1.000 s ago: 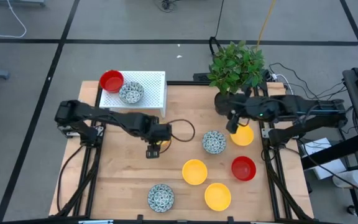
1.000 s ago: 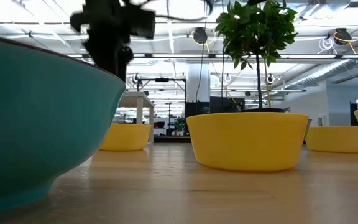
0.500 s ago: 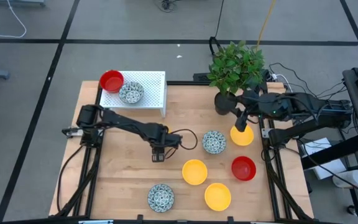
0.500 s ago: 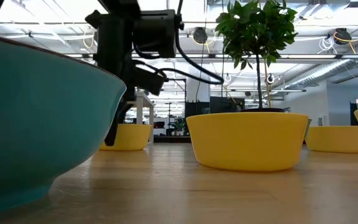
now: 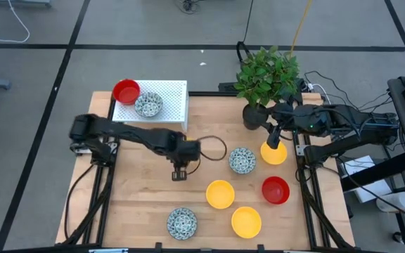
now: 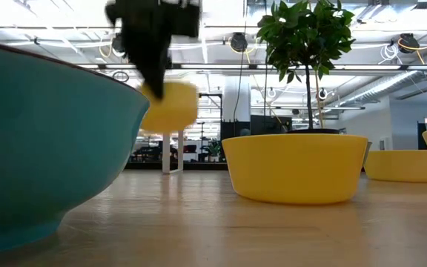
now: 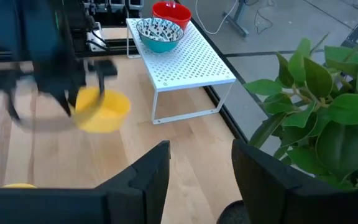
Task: Pick & Place Mini bowls
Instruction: Put the yellow bowl on the shelf
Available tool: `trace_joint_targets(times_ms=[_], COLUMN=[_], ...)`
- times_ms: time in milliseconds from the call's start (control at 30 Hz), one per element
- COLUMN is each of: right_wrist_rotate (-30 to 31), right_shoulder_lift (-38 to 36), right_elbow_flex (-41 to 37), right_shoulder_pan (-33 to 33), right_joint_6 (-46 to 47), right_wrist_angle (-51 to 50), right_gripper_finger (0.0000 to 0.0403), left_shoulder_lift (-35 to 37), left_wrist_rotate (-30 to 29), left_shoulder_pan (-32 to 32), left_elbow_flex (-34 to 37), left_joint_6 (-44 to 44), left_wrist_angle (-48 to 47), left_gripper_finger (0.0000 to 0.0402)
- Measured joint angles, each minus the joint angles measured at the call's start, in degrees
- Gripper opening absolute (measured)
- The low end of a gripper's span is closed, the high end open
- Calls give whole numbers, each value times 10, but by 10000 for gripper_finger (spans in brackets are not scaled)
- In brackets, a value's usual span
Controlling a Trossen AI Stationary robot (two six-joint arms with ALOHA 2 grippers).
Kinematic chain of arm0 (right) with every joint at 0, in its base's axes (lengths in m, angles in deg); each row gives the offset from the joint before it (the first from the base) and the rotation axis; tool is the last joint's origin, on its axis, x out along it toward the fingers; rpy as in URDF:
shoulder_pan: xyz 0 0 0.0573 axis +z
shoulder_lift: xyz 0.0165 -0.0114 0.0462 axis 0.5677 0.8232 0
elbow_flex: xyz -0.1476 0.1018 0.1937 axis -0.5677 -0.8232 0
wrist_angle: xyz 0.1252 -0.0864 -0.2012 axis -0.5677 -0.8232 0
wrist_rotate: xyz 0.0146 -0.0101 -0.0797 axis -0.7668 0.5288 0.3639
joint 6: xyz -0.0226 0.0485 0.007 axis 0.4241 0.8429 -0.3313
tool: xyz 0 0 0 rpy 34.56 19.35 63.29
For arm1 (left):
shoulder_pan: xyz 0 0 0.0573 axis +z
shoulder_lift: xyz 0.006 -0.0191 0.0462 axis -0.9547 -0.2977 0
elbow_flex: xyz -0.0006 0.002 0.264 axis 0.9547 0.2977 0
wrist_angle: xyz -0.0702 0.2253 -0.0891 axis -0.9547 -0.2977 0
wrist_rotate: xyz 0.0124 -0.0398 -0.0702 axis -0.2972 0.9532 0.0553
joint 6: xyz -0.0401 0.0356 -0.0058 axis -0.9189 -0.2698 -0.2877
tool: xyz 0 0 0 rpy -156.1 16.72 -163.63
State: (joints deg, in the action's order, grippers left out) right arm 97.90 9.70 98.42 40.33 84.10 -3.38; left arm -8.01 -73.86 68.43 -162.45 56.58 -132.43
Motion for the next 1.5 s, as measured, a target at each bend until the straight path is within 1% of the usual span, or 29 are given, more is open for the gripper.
trace_joint_targets(times_ms=[100,200,300,400,467,533,633,733,800,867,1033,1200,1333,1433,1500], right_wrist_rotate=[0,1,2,1,0,0,0,0,0,0,0,0,0,0,0], right_shoulder_lift=[-3,-4,-4,-4,-4,-4,-4,-4,-4,-4,-2,3,11,18,23], right_elbow_flex=[0,0,0,0,0,0,0,0,0,0,0,0,0,0,0], right_shoulder_pan=[0,0,0,0,0,0,0,0,0,0,-1,-2,-7,-15,-22], right_joint_6=[-14,-24,-33,-51,-59,-68,-79,-87,-87,-86,-80,-80,-80,-80,-79], right_wrist_angle=[2,3,8,18,26,38,49,57,68,69,85,107,124,131,137], right_gripper_finger=[160,160,160,160,160,160,160,160,160,160,160,160,160,160,160], left_shoulder_lift=[41,76,88,87,86,77,55,37,22,10,5,4,4,4,4], left_wrist_rotate=[-40,-106,-160,-181,-183,-182,-171,-133,-114,-108,-88,-79,-78,-78,-76], left_shoulder_pan=[10,31,76,137,180,220,271,309,326,341,373,387,398,399,400], left_elbow_flex=[-36,-69,-100,-122,-126,-127,-125,-125,-125,-125,-125,-125,-125,-125,-125], left_joint_6=[27,67,77,67,40,-5,-66,-80,-75,-69,-34,6,42,63,66], left_wrist_angle=[20,56,68,64,69,67,56,59,61,57,45,16,-29,-32,-32], left_gripper_finger=[12,6,9,17,13,6,11,15,10,6,17,6,18,22,16])
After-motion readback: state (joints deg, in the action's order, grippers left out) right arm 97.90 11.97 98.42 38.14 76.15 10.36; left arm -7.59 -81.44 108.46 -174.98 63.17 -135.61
